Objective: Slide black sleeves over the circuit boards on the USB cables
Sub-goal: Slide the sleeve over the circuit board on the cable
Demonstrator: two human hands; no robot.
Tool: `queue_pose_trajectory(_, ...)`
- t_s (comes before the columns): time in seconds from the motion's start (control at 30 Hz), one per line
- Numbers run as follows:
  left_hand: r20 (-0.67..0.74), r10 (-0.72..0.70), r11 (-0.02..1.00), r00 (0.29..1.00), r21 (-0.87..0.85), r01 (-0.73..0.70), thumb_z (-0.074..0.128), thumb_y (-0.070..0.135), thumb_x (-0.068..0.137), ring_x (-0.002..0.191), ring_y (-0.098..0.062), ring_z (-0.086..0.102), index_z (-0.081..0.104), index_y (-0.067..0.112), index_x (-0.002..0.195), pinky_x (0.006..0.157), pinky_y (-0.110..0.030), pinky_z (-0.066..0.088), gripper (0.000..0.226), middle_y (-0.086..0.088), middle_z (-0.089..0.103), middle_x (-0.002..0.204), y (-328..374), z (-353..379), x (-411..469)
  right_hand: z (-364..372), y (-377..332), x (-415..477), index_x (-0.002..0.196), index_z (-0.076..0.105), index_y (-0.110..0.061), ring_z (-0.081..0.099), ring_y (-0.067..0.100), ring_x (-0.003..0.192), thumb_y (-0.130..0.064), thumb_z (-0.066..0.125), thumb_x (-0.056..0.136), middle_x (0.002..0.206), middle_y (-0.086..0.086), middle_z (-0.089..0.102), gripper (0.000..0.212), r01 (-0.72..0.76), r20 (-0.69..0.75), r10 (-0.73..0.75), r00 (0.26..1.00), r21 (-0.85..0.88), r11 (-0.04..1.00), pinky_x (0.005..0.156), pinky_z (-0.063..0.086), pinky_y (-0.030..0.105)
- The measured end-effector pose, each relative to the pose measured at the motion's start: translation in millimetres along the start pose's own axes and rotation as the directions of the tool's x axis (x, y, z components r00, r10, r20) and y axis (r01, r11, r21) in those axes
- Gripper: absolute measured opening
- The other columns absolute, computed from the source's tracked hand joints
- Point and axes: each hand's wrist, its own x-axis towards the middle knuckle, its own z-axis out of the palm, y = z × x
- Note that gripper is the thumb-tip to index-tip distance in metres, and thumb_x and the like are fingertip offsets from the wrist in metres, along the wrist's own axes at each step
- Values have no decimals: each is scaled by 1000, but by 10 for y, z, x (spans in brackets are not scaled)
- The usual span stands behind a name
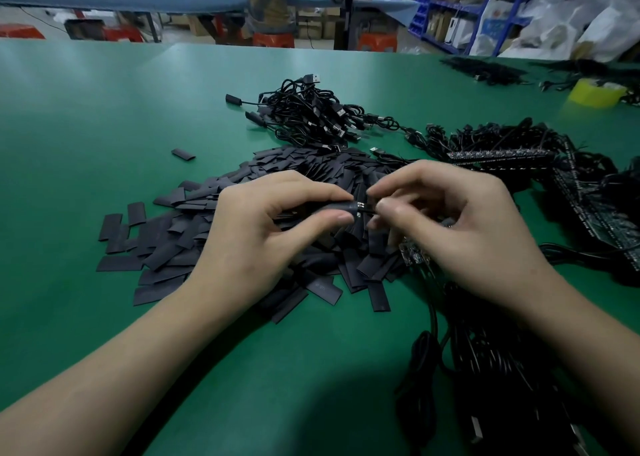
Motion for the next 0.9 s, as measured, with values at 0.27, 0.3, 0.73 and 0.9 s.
queue_pose_trajectory(0.27,-7,96,993,995,68,-95,78,21,89,86,-5,67,80,12,104,82,-19,50,18,1,73,93,26,3,-19,-38,21,57,86,80,-19,63,18,53,-24,71,83,72,15,75,11,-281,229,213,950,326,903,57,55,23)
queue_pose_trajectory(0.3,-4,106,992,994,72,-105,78,21,89,86,-5,67,80,12,104,83,-18,50,18,2,72,93,27,5,-21,-36,25,57,87,80,-21,63,19,52,-25,71,82,72,15,75,12,-289,238,217,947,333,898,56,55,23)
queue_pose_trajectory(0.73,-163,-50,998,985,38,57,85,32,80,81,-12,67,78,19,111,81,-17,51,34,3,69,94,65,65,-20,44,32,24,95,78,-19,59,18,51,-15,69,93,70,10,73,10,-195,130,162,978,303,933,55,51,24)
queue_pose_trajectory(0.9,-178,-316,926,932,-273,262,89,25,73,79,-11,75,77,19,102,79,-23,59,32,4,78,85,44,146,-53,93,-3,-29,97,79,-22,69,15,56,-10,72,94,73,-4,75,14,-23,-26,24,999,34,999,57,56,26)
